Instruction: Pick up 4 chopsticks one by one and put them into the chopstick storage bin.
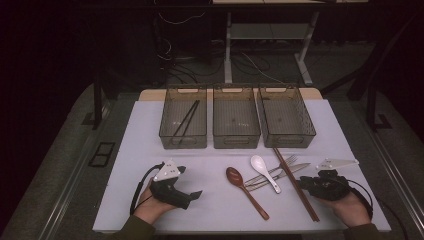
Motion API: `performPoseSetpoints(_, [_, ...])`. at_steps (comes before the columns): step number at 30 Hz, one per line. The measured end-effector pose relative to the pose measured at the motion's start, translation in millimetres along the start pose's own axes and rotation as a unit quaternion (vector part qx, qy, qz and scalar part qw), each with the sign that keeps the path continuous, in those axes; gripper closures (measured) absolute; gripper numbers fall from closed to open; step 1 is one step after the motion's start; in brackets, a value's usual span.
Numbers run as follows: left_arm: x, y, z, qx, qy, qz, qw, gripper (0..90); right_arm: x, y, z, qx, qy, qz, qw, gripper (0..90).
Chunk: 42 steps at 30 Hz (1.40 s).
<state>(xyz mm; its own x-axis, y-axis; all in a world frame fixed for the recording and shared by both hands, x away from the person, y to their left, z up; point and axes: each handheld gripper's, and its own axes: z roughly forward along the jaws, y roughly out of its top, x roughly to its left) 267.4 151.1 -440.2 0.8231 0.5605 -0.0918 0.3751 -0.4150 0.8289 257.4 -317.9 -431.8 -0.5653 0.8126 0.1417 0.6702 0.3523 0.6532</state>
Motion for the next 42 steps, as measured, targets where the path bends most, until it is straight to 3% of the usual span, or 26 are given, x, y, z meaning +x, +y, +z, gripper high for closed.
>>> performPoseSetpoints(24, [-0.7,0.4,-0.2,0.000,-0.003,0.001,1.0000,0.5,0.1,-1.2,11.3,0.028,-0.018,-0.009,0.9994,78.4])
performPoseSetpoints(30, [-1.1,0.5,0.0,0.000,-0.005,0.003,1.0000,0.5,-3.8,-1.5,11.4,0.029,-0.036,0.002,0.9989,81.9])
performPoseSetpoints(42, [-1.0,0.3,0.7,-0.001,-0.011,0.006,0.9999,0.5,-9.1,-0.7,8.4,0.022,-0.037,0.013,0.9990,83.6])
